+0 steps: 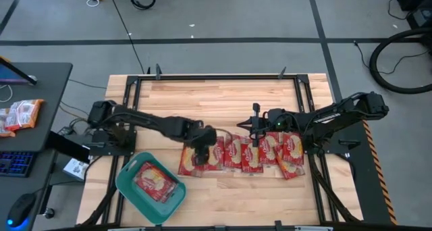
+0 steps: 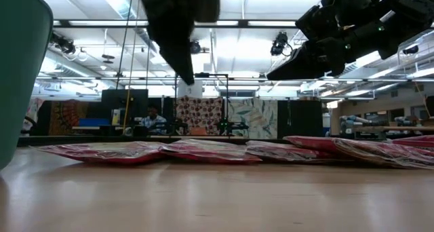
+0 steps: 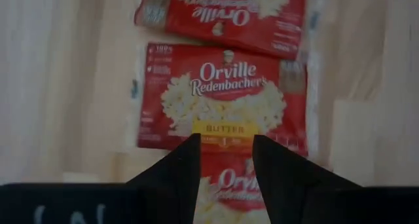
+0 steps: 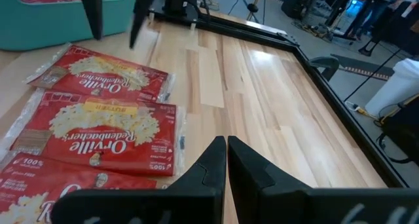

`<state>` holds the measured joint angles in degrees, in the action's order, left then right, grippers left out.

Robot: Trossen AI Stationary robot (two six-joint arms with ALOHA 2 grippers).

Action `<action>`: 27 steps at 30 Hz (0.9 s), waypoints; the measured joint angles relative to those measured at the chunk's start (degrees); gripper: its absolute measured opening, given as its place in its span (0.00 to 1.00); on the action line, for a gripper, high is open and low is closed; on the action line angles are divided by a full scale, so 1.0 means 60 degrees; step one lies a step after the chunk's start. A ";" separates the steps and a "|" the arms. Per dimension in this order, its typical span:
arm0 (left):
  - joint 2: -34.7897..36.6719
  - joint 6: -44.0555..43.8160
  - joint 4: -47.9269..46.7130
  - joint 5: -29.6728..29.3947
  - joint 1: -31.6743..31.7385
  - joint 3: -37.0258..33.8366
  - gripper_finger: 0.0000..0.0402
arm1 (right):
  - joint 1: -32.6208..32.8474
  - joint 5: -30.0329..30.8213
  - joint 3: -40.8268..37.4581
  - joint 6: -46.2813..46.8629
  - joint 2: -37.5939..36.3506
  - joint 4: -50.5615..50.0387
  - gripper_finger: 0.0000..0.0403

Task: Sort popcorn bags into baskets
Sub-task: Put the popcorn bag into the blue bin

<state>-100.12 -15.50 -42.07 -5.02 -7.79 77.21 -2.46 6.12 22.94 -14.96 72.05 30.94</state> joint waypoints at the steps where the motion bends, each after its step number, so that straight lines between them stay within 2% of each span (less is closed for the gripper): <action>1: -0.0141 -0.0390 0.0044 0.0308 0.0166 0.0004 0.35 | 0.0000 -0.0026 0.0000 0.0000 0.0000 0.0010 0.05; 6: -0.0818 -0.2208 -0.0268 0.1487 0.0951 -0.0004 0.35 | 0.0015 -0.0038 0.0000 0.0000 0.0000 0.0044 0.05; 9: -0.1139 -0.2484 -0.0210 0.1877 0.1364 -0.0004 0.35 | 0.0028 -0.0041 0.0000 0.0004 0.0000 0.0032 0.05; 20: -0.1347 -0.1039 -0.0204 0.2288 0.2727 0.0000 0.36 | 0.0037 -0.0049 0.0000 0.0007 0.0000 -0.0052 0.05; 27: -0.1955 -0.0542 -0.0002 0.3319 0.3272 -0.0004 0.49 | 0.0036 -0.0241 0.0000 0.0032 0.0000 -0.0017 0.05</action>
<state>-111.85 -18.75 -42.09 14.90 11.84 77.19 -2.24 4.67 22.94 -14.77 72.05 30.84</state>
